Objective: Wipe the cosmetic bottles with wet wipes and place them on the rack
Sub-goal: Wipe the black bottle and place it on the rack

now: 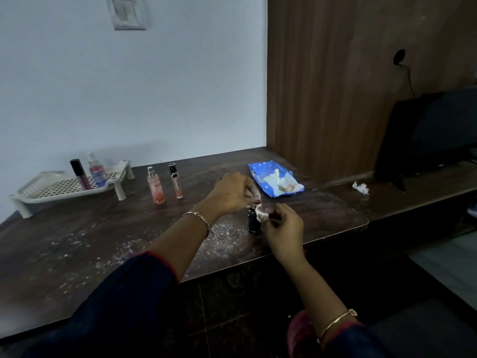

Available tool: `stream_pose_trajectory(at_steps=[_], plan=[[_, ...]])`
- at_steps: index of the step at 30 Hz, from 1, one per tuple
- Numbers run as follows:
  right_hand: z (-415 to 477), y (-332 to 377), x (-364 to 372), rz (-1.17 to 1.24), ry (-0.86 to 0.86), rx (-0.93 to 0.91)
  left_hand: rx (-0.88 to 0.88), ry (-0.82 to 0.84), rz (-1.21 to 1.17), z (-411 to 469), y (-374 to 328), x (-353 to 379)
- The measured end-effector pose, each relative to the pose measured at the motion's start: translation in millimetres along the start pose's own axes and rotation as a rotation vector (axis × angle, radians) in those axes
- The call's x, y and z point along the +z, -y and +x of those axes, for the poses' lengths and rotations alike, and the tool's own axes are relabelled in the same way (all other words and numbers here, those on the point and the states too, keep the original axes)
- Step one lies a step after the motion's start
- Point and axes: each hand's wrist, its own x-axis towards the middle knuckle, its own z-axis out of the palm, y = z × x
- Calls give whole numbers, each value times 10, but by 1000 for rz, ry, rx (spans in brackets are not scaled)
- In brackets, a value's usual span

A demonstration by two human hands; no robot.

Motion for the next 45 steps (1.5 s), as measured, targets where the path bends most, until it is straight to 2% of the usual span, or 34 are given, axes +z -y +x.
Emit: stream_pose_trajectory(at_steps=[6, 10, 12, 15, 19, 26, 32, 38, 41, 45], plan=[[-172, -114, 35, -84, 63, 129, 0, 21, -18, -25, 9, -39], [23, 62, 10, -79, -54, 73, 12, 15, 26, 2, -2, -36], [79, 95, 7, -80, -55, 56, 8, 16, 28, 11, 6, -35], [18, 17, 1, -86, -23, 80, 5, 18, 19, 5, 16, -32], [-101, -86, -38, -248, 95, 179, 4, 7, 36, -11, 14, -38], [77, 74, -36, -183, -41, 124, 4, -35, 104, -33, 11, -51], [-37, 17, -67, -284, 50, 120, 14, -60, 177, -59, -19, -77], [113, 83, -145, -181, 1, 72, 53, -107, 359, -61, -102, -69], [113, 2, -135, -117, 24, 14, 33, -99, 258, -71, -73, -50], [104, -74, -122, -92, 50, -32, 55, 25, 83, -59, 15, -44]])
